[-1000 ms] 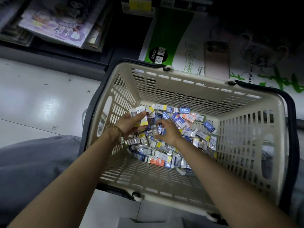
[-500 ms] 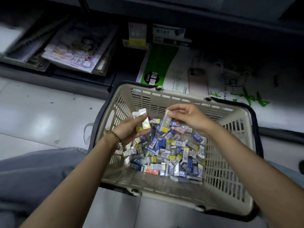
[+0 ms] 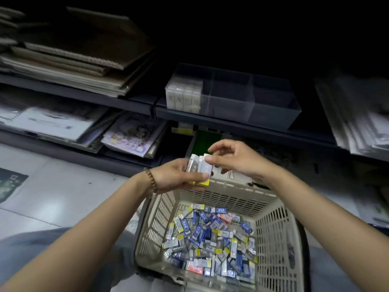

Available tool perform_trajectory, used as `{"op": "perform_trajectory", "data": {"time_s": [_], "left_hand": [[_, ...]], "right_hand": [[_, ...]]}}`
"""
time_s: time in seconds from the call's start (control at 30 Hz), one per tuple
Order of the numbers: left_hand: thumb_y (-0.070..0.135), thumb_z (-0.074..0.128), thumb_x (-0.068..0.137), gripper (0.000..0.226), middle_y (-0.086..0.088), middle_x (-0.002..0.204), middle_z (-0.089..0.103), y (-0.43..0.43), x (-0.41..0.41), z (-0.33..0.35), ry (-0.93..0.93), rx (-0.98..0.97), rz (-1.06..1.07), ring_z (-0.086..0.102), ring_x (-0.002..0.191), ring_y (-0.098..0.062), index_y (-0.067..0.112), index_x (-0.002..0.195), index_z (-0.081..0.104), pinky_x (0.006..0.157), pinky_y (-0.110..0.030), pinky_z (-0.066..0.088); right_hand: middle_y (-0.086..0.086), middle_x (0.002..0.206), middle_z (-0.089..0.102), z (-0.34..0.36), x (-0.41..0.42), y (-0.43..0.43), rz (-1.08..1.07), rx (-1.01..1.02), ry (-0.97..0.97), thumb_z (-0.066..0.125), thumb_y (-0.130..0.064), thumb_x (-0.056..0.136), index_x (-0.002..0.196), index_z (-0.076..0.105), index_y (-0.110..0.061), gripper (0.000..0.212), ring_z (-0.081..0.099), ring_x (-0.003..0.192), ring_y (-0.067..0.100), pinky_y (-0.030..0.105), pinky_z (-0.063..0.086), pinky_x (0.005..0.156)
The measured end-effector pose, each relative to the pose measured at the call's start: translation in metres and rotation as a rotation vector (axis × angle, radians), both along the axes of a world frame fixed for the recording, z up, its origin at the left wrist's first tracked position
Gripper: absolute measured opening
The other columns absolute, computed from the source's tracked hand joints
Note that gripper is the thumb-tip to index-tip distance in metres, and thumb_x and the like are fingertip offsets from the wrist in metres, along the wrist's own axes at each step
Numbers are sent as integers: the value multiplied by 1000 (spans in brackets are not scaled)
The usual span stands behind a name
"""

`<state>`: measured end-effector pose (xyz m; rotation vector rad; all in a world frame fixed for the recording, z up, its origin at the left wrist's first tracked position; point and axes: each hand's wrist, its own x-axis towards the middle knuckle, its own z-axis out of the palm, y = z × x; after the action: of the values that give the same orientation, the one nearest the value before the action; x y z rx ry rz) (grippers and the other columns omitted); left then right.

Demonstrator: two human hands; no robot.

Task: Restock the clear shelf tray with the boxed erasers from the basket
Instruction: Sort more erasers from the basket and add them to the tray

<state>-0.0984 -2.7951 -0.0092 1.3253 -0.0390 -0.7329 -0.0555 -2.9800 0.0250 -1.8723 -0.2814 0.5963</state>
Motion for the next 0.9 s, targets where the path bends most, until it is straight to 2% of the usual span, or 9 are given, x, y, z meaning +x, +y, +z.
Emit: {"op": "perform_trajectory", "data": {"time_s": [0.07,0.2,0.37,0.47,0.53,0.63,0.7,0.8,0.9], "left_hand": [[8,61,84,25,-10,106,65,5,6,21,-64,64,-53,64,98,-17,6,109,59,80,-23,55],[4,63,82,10,-9,94,65,9,19,57,-132,70,-43,67,84,-13,10,90,61,74,-23,56],[15,54,91,21,-8,100,69,5,44,82,-123,35,67,68,91,-15,4,109,56,74,-24,57],[19,40,99,31,-12,94,70,0,60,88,-43,-115,176,71,81,-15,-5,114,53,66,-23,57],[17,39,100,26,-11,87,72,-2,71,88,-11,-173,273,72,78,-17,-5,107,52,63,-24,58],[17,36,101,22,-11,91,72,1,90,88,-19,-255,435,71,76,-19,1,98,51,60,-25,58],[19,33,102,23,-11,102,67,10,102,87,-130,-174,545,70,79,-17,3,101,50,60,-24,58],[21,32,102,22,-8,103,63,27,116,80,-302,-17,683,69,77,-13,3,109,44,60,-24,58],[22,32,101,20,-6,102,60,39,124,70,-407,87,779,65,77,-14,6,109,41,57,-24,58]], "right_hand": [[-5,91,71,18,6,-3,96,-62,107,71,-31,79,108,65,-20,32,67,76,0,14,50,60],[5,107,71,45,20,0,169,29,239,66,-25,85,116,66,-14,33,66,90,10,20,53,75],[10,107,70,72,43,0,112,162,301,62,-16,86,113,65,-1,31,67,92,11,17,53,78],[11,106,70,82,59,-5,58,212,313,60,-13,86,107,66,0,26,67,97,15,19,54,83],[11,101,72,88,69,-10,47,246,289,61,-12,84,105,66,2,25,68,95,16,20,54,86],[2,80,74,98,87,-14,-3,288,109,60,-10,85,107,63,3,26,70,80,8,20,55,84],[3,88,71,105,104,-14,-128,291,-82,61,-6,86,103,63,-2,18,69,79,7,18,56,74],[0,99,65,106,128,-11,-184,50,-383,68,-9,82,100,61,-15,21,65,92,12,21,56,77],[7,119,59,89,141,-4,-95,-279,-524,71,-19,82,119,56,-11,41,59,106,23,37,51,92]]}}
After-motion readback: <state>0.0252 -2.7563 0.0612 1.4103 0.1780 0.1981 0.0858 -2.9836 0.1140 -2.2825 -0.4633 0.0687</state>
